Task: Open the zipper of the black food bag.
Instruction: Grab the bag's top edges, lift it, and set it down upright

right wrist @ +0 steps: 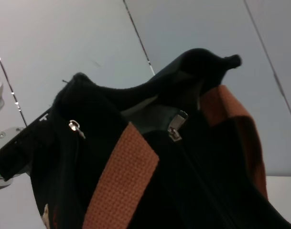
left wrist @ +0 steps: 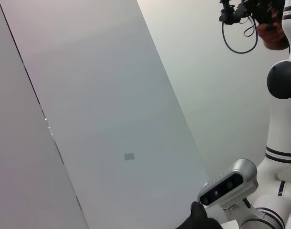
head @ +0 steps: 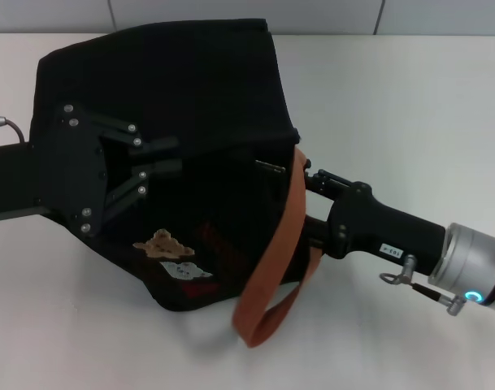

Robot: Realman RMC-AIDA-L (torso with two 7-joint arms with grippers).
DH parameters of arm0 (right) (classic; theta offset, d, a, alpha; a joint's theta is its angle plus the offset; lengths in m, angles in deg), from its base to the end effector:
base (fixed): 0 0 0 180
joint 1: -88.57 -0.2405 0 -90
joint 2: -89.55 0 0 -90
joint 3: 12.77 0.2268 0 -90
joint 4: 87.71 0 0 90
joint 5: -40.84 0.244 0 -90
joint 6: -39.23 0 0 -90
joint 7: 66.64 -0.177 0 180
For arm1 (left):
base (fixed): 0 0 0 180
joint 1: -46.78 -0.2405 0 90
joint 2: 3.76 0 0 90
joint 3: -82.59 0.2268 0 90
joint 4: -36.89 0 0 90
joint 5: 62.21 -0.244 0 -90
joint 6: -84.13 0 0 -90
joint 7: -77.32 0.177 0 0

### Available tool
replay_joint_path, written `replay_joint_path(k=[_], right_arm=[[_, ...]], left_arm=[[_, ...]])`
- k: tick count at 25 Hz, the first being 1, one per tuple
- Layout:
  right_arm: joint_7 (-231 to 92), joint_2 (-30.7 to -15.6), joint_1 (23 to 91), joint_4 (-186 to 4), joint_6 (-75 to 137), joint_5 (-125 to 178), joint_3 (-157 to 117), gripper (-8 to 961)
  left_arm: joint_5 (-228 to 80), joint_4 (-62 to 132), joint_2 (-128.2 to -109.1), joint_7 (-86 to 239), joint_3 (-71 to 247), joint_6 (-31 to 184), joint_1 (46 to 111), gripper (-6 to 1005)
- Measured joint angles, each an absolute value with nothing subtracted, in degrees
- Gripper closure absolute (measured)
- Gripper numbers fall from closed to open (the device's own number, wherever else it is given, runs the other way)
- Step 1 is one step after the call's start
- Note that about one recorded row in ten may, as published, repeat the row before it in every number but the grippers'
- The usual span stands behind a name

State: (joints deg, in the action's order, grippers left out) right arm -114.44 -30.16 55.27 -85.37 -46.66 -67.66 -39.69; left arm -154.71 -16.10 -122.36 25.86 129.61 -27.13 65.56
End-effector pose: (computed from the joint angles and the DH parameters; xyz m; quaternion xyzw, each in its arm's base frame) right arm 0.2278 0.2922 -0.1152 -0.8762 0.2376 0.3986 0.1306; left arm -0.2027 0.2952 0.0549 -0.9104 0.1403 -0.3545 0.1606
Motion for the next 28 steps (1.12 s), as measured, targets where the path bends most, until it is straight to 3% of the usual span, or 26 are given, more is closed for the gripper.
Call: replay_joint_path(k=[10,18,28], right_arm=[[-116.1,-29.8,57.3,-88.4,-48.6,-67.5,-39.4,223],[-115.6,-29.94,62.5,-90.2,-54.1,-60.6,-34.1,223],[-115.2,-30.28,53.8,-82.2,-41.6,-66.6,-35.3,223]], left_arm=[[-154.6,-15.1,-122.31,26.9,129.2,-26.8,65.6,901],[-154.6,-14.6,-122.23,27.1,129.2,-26.1,65.6,900],[-154.6,-13.2,-122.37,27.5,129.5,-25.9,67.1,901]])
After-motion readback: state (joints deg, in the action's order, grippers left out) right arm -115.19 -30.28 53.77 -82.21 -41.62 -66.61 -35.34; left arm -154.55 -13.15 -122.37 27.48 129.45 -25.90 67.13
